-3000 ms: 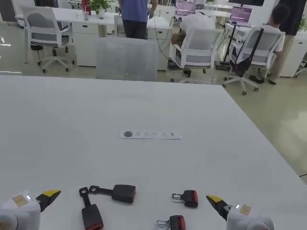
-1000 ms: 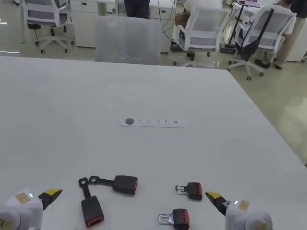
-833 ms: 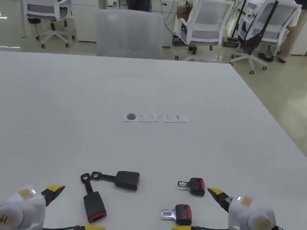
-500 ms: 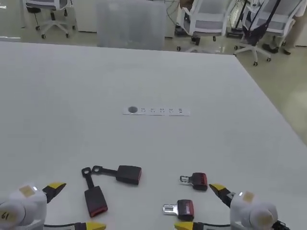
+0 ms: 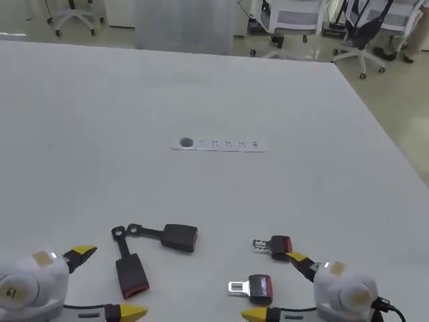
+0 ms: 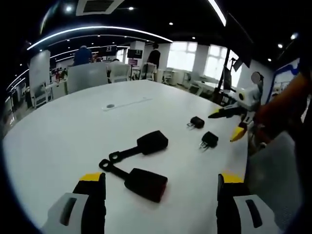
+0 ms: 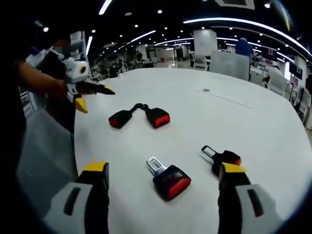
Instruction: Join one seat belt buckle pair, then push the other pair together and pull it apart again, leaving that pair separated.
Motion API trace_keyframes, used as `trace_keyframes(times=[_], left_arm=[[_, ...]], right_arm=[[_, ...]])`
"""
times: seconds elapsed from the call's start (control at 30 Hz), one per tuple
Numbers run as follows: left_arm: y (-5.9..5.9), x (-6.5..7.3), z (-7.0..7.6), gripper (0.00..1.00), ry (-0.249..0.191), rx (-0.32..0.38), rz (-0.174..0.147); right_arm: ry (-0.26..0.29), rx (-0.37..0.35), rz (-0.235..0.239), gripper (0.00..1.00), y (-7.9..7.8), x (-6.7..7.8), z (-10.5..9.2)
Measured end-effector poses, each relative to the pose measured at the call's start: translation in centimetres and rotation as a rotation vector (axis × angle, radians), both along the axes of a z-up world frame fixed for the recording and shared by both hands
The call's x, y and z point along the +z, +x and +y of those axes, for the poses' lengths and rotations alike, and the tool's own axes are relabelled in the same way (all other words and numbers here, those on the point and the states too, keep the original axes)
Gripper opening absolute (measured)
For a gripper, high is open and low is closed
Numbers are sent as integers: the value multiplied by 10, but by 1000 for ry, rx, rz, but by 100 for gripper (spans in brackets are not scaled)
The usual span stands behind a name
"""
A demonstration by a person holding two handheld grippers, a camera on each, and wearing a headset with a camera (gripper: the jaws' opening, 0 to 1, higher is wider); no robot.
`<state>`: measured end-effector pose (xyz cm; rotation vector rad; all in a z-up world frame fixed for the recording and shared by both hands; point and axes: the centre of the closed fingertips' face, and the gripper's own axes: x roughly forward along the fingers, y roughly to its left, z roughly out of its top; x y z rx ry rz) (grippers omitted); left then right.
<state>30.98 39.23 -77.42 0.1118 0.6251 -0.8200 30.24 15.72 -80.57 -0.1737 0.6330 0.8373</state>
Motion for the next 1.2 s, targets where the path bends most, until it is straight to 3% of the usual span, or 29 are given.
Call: trace_keyframes(times=[0.23,0.57,0.83,0.9,1.2], left_arm=[[8,-5,-8,94,19,-58,-4],[13,-29,-14,88,128,-243,-7],[15,-50,-14,82,255,-440,-25],[18,-57,-14,79,299,-506,-31],[28,-71,-16,72,378,-653,-40]], right_arm=[[-31,51,19,92,4,-7,2],[-82,165,68,85,2,-22,7],[-133,251,107,77,4,-34,6],[-170,297,112,74,2,-39,5],[-224,391,144,65,-3,-48,3]])
